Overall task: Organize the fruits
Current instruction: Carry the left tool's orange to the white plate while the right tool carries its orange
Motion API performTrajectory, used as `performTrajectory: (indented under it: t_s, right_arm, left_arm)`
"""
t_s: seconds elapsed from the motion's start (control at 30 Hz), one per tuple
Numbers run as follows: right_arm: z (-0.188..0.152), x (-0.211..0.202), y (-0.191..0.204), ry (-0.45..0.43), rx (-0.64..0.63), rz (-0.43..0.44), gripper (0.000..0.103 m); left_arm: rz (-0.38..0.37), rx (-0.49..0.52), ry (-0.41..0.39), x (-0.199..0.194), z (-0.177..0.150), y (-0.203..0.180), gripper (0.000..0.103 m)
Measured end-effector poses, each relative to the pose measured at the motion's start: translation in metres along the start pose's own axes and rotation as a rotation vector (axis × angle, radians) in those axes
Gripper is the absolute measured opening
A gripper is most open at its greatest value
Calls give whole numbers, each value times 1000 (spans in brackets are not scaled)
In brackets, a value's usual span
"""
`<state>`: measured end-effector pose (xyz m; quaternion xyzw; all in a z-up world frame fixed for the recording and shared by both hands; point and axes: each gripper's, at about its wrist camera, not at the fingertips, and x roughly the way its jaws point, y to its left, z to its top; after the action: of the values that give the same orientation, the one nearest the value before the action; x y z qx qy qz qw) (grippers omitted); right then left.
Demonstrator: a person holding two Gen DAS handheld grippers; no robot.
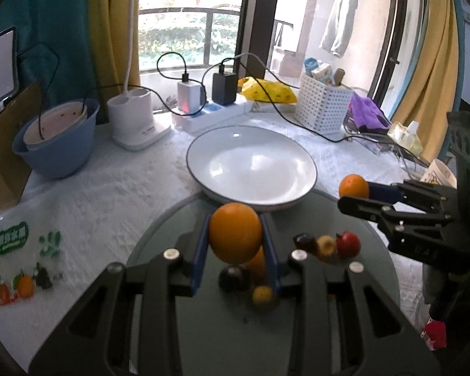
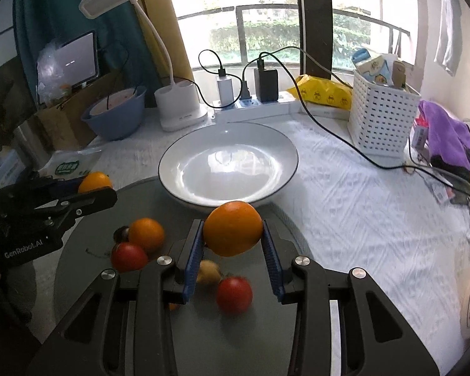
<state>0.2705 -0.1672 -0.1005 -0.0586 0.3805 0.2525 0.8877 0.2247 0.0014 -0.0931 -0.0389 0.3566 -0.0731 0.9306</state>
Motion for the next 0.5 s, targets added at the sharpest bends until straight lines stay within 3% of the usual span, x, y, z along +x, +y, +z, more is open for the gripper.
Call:
performTrajectory:
  t_s: [0.5]
  right_arm:
    - [21, 31, -7, 5, -9, 20, 39]
  left_arm:
    - [-36, 7, 4, 33, 27, 5, 33]
